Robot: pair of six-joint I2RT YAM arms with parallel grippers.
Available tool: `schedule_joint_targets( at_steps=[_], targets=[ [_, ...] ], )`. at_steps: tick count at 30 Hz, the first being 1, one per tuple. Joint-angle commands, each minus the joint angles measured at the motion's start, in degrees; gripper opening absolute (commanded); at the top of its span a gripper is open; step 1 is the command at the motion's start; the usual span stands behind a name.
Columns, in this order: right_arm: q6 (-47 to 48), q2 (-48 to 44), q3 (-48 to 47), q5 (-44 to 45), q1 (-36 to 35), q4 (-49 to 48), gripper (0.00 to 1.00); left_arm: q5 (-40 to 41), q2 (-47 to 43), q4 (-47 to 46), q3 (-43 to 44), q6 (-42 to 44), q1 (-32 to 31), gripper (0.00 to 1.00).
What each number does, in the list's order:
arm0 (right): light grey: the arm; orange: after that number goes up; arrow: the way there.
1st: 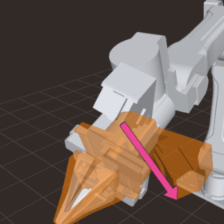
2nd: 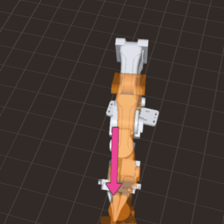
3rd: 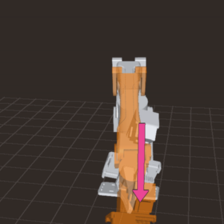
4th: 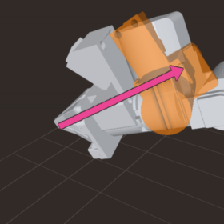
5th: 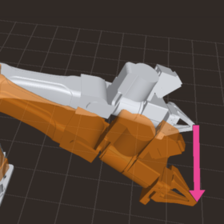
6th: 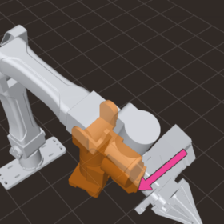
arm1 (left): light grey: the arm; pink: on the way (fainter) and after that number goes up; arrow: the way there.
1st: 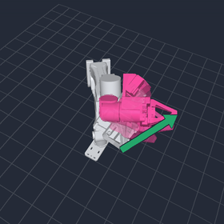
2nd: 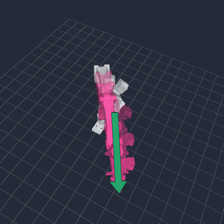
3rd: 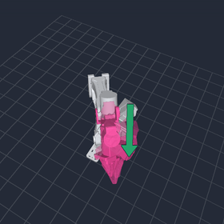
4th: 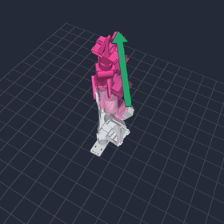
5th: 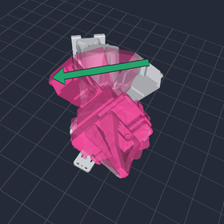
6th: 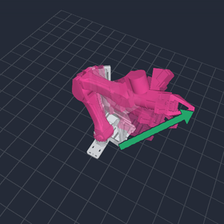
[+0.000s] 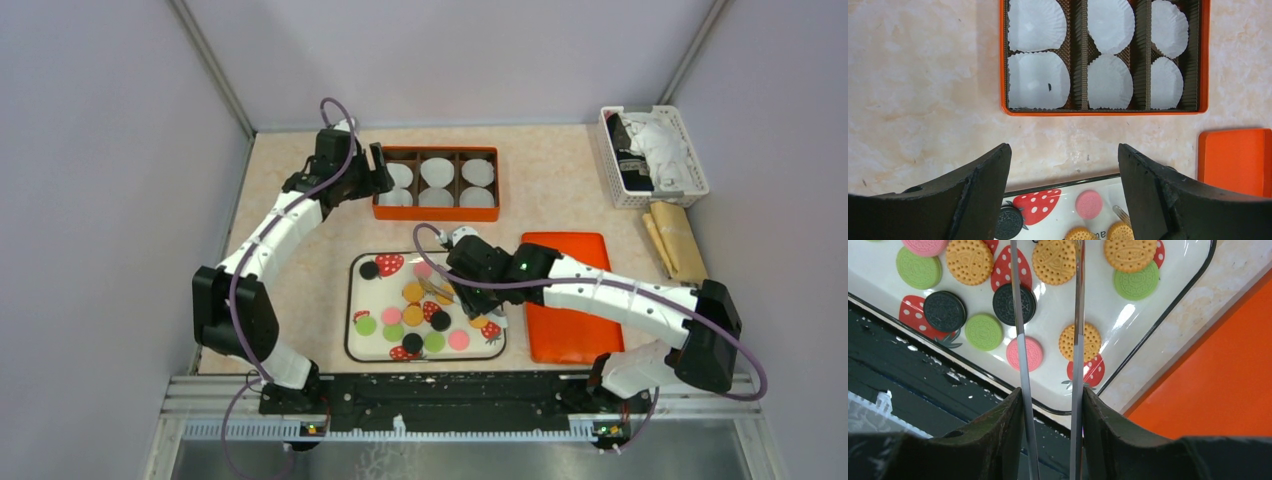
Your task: Pack the cookies
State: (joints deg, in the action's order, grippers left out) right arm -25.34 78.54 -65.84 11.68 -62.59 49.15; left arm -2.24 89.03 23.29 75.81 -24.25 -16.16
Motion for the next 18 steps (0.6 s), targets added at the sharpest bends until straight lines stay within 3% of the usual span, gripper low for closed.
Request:
schedule_joint_targets(
  at_steps=[1, 18],
  targets=[
    [-1.3, -1.0, 0.5, 1.6, -0.8, -1.2, 0.42, -2.0, -2.9, -3.1, -1.0, -1.0, 0.2, 0.84],
    [1.2, 6.9, -1.7, 3.4, -0.8, -6.3, 0.42, -2.4, -3.0, -3.6, -2.1, -0.9, 1.1, 0.84]
  ],
)
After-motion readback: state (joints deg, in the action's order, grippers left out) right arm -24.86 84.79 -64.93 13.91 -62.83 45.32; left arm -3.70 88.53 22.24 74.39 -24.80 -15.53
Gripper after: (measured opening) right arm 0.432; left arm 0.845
